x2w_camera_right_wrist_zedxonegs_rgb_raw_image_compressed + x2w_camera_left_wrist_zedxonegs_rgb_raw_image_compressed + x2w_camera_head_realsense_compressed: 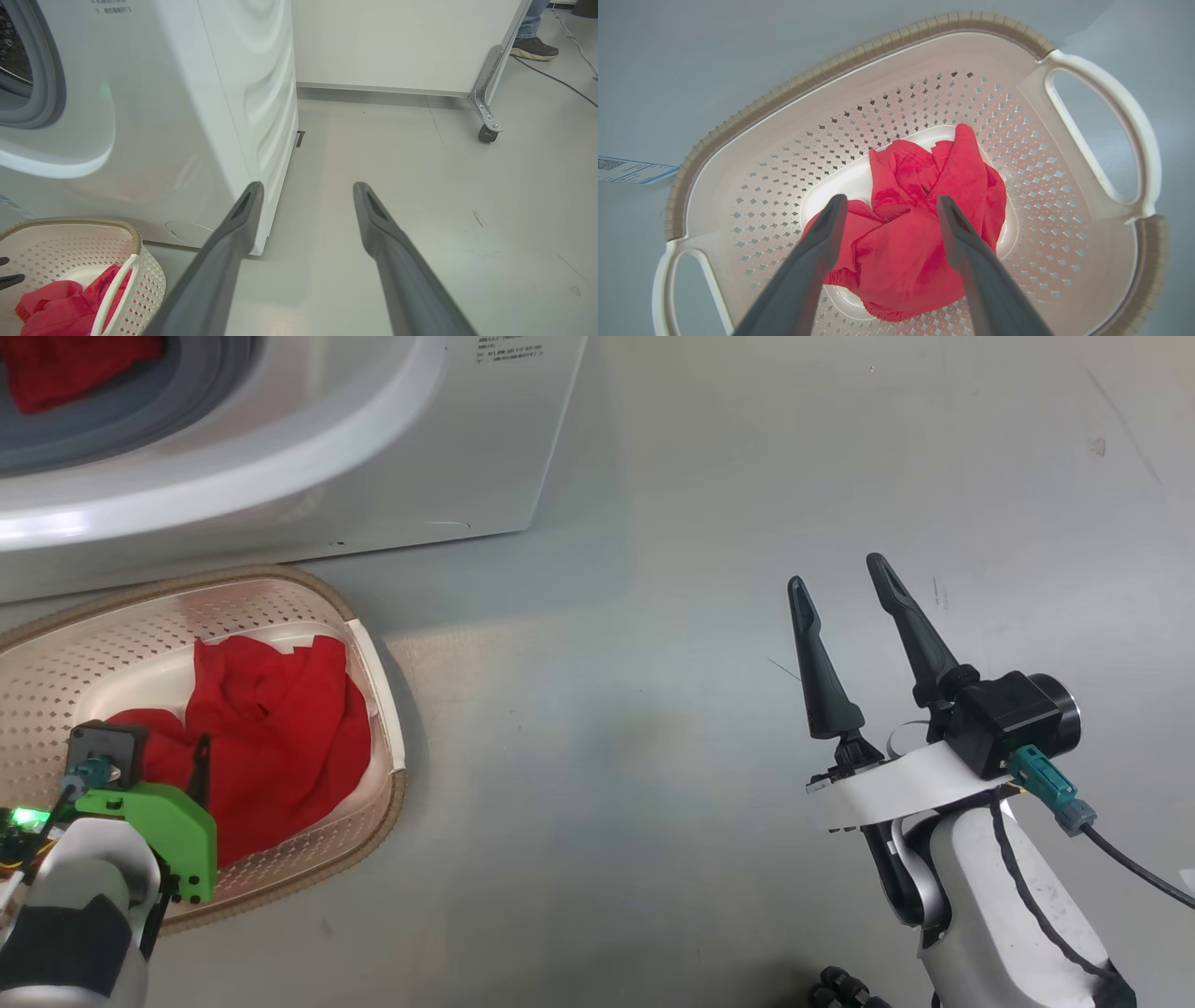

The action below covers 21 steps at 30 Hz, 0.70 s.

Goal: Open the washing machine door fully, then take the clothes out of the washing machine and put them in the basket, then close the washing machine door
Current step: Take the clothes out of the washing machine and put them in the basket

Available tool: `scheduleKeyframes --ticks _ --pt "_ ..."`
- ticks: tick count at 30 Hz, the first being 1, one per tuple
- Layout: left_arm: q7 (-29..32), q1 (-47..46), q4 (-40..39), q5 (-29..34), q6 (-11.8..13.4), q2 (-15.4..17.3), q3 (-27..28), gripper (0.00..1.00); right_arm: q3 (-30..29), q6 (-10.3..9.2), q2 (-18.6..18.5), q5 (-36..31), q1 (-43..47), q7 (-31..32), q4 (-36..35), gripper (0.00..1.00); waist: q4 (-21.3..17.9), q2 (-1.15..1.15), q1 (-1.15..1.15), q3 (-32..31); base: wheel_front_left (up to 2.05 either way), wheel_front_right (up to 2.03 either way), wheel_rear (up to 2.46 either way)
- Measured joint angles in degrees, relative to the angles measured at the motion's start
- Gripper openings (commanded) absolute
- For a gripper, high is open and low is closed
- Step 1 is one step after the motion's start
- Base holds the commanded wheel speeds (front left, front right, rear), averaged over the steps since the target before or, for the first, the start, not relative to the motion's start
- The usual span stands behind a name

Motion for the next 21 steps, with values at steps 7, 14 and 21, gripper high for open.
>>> scheduleKeyframes --ticks 7,14,21 --pt "-1.8 -0.1 1.0 0.0 0.0 -1.4 -0.1 1.0 -0.3 0.01 0.0 0.0 -0.2 0.0 0.8 1.0 0.5 0.0 0.0 -2.2 0.0 0.0 0.0" --pt "-3.0 -0.3 0.5 0.0 -0.1 -1.8 -0.5 1.0 -0.7 0.1 0.0 0.2 -0.7 0.0 1.5 1.0 1.3 0.0 0.0 -5.5 0.0 0.0 0.0" --pt "-3.4 -0.3 -1.6 -0.1 -0.1 -3.5 -0.5 1.0 -1.9 0.15 0.0 1.1 -0.5 0.0 2.9 1.0 2.4 0.0 0.0 -9.7 0.0 0.0 0.0"
